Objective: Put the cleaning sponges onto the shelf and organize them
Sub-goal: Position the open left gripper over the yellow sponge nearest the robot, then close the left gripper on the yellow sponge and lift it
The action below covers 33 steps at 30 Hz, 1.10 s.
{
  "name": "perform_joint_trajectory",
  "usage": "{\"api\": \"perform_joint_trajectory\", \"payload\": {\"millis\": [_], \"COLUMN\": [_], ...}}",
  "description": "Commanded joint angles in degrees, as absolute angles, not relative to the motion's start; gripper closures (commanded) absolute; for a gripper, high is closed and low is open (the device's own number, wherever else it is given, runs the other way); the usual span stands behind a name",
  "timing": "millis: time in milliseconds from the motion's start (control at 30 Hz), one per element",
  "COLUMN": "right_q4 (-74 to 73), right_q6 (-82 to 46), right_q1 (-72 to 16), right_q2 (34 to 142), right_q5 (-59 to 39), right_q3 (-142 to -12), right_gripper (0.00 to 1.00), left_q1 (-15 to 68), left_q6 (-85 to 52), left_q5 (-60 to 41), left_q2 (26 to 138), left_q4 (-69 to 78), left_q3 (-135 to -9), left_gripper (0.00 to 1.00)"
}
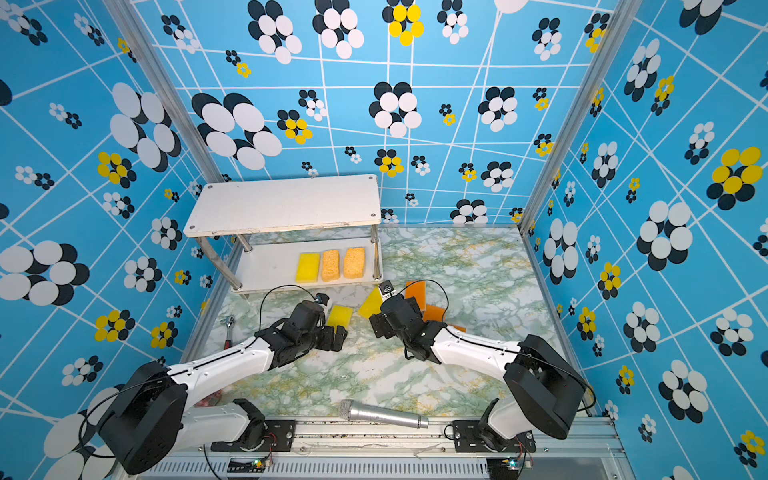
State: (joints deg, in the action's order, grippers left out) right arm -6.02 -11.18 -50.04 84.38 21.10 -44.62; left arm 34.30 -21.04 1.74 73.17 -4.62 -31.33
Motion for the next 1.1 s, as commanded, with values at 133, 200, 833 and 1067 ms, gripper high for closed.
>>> {"api": "perform_joint_trajectory", "payload": {"millis": [133,200,833,1067], "right_q4": [-5.2,-5.1,-5.6,-6.1], "right_q6": [-12.2,-12.2,-12.6,-12.7], "right_q1": [-49.7,-49.7,-49.7,-49.7], "right_q2": [85.3,85.3,85.9,86.0], "right_q5": [20.2,20.3,20.5,20.6], "right_q3": [-45.1,-45.1,-44.4,-44.2], "right_gripper": [0.01,0.01,0.01,0.01], "left_q1": [36.2,36.6,38.6,40.6], "left_q6": [-20.9,-21.0,-23.2,-23.3], "left_q5": [4.1,4.3,11.1,14.6], "left_q2": [76.5,77.6,81.9,84.2], "left_q4": [-1.7,-0.4,4.0,2.5], "left_q3": [-30.4,-30.2,-27.8,-28.6], "left_gripper": [0.01,0.01,0.01,0.01]}}
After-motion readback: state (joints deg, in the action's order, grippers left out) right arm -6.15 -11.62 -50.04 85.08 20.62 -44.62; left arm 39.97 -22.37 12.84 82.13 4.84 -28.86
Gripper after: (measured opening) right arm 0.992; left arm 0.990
